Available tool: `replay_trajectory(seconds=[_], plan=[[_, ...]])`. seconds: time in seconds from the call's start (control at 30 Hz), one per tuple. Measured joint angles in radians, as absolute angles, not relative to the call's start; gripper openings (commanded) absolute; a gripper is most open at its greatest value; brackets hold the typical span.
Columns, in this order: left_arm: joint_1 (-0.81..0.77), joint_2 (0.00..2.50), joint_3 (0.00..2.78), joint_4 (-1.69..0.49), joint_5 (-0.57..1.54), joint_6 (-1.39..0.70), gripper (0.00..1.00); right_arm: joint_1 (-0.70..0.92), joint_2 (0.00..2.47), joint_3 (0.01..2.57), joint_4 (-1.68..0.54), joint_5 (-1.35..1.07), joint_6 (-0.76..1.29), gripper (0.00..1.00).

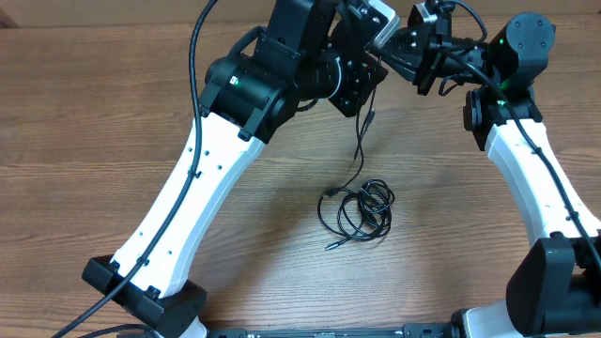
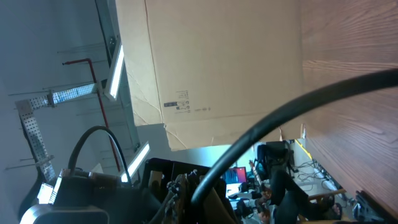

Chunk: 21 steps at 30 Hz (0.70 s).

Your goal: Untangle cables

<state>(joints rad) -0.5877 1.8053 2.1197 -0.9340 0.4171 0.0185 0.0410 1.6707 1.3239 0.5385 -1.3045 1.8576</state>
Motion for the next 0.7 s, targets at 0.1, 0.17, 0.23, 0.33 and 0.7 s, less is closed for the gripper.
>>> replay_trajectory(seconds=[0.1,0.17,0.23,0.33,0.7], plan=[[-0.587,1.805,2.12,-0.934,0.414,0.016,0.04,0.041,1.671,1.324,0.54,-1.306,1.859,0.04],[-0.587,1.805,2.12,-0.934,0.414,0.015,0.04,0.041,1.671,1.324,0.54,-1.305,1.859,0.04],[-0.587,1.805,2.12,-0.934,0.414,0.013,0.04,0.041,1.671,1.324,0.539,-1.305,1.859,0.04],[-0.587,1.806,2.12,-0.928,0.414,0.013,0.04,0.041,1.671,1.324,0.539,-1.305,1.859,0.04],[-0.587,1.81,2.128,-0.912,0.417,0.013,0.04,0.038,1.671,1.324,0.544,-1.304,1.859,0.41]])
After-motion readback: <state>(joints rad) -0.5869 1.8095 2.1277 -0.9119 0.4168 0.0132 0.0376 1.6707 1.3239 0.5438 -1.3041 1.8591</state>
